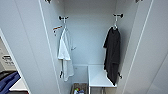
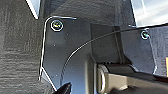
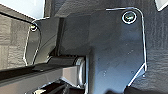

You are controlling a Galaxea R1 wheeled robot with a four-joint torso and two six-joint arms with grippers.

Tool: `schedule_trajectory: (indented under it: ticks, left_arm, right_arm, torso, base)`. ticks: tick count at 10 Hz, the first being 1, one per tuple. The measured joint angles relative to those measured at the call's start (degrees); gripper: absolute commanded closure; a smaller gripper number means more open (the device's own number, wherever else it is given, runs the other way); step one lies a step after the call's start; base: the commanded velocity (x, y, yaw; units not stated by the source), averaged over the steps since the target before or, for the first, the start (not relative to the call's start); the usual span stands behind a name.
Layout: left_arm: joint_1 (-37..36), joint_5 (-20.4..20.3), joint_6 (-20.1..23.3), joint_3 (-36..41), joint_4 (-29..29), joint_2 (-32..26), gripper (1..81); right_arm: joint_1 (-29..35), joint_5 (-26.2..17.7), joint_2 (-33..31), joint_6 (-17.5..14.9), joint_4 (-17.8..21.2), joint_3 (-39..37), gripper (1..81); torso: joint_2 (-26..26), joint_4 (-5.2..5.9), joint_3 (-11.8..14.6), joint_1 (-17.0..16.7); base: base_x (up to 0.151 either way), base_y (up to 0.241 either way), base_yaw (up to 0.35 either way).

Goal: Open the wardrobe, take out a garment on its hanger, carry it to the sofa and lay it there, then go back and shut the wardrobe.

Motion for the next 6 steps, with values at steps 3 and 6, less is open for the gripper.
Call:
schedule_trajectory:
  ticks: [3, 6]
  left_arm:
    - [0.2, 0.2, 0.0, 0.0, 0.0, 0.0, 1.0]
    - [0.0, 0.0, 0.2, 0.0, 0.2, 0.0, 1.0]
  right_arm:
    - [-0.7, 0.0, 0.1, -0.1, -0.2, 0.0, 1.0]
    - [-0.3, 0.3, 0.1, -0.1, -0.3, 0.0, 1.0]
  torso:
    - [-0.1, 0.0, 0.0, -0.1]
    - [-0.1, 0.0, 0.0, -0.1]
  base:
    - [0.074, 0.0, 0.0]
    - [0.074, 0.0, 0.0]
